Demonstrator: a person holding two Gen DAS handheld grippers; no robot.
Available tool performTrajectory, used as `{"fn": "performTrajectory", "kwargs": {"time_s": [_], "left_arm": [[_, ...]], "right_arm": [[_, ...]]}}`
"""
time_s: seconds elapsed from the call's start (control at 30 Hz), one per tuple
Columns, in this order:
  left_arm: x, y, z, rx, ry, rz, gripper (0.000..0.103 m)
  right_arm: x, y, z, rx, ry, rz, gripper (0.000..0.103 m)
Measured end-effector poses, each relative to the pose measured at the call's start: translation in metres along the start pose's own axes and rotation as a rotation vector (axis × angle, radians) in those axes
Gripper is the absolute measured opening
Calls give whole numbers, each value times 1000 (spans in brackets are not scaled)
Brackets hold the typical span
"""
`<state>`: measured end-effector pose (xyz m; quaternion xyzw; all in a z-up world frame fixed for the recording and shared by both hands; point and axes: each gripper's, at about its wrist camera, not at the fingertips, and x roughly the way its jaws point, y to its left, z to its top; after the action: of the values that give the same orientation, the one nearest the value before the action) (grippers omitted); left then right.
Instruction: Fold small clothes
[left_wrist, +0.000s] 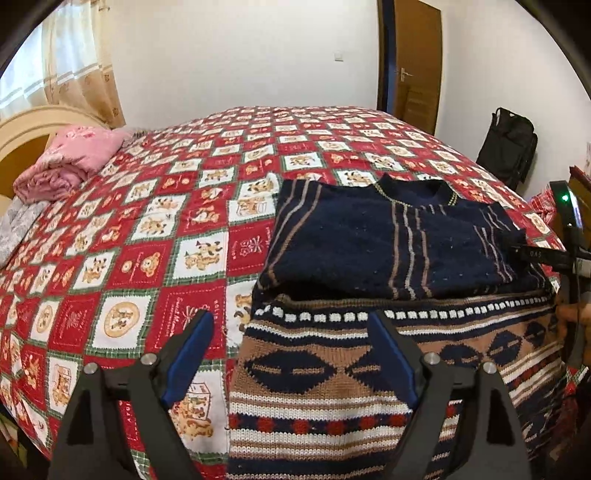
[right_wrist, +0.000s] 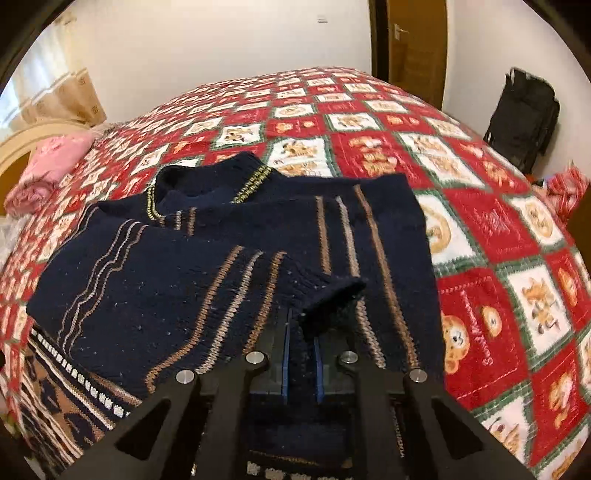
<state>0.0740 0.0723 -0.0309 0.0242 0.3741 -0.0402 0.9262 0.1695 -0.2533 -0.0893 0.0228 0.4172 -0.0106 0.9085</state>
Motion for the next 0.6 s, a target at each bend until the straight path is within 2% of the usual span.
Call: {"fn": "performTrajectory", "kwargs": {"time_s": [0.13, 0.23, 0.3, 0.33, 0.43, 0.53, 0.6], "left_arm": [[6, 1, 1, -7, 7, 17, 87], [12, 1, 3, -10, 14, 28, 87], [15, 1, 4, -9, 14, 31, 87], [17, 0, 4, -5, 16, 38, 87], [22, 2, 6, -6, 20, 46, 87], [26, 3, 13, -22, 23, 30, 87], [26, 2, 18, -20, 10, 25, 87]], "right_arm": [[-15, -5, 14, -33, -100, -61, 8], [-7, -10, 19, -47, -93, -98, 8], [12, -10, 16, -94, -48, -120, 8], [21, -12, 13, -99, -20, -114, 8], [19, -14, 9, -89, -66, -99, 12], [4, -27, 11, -1, -66, -40, 20], [-19, -41, 9, 91, -110, -19, 25]]}}
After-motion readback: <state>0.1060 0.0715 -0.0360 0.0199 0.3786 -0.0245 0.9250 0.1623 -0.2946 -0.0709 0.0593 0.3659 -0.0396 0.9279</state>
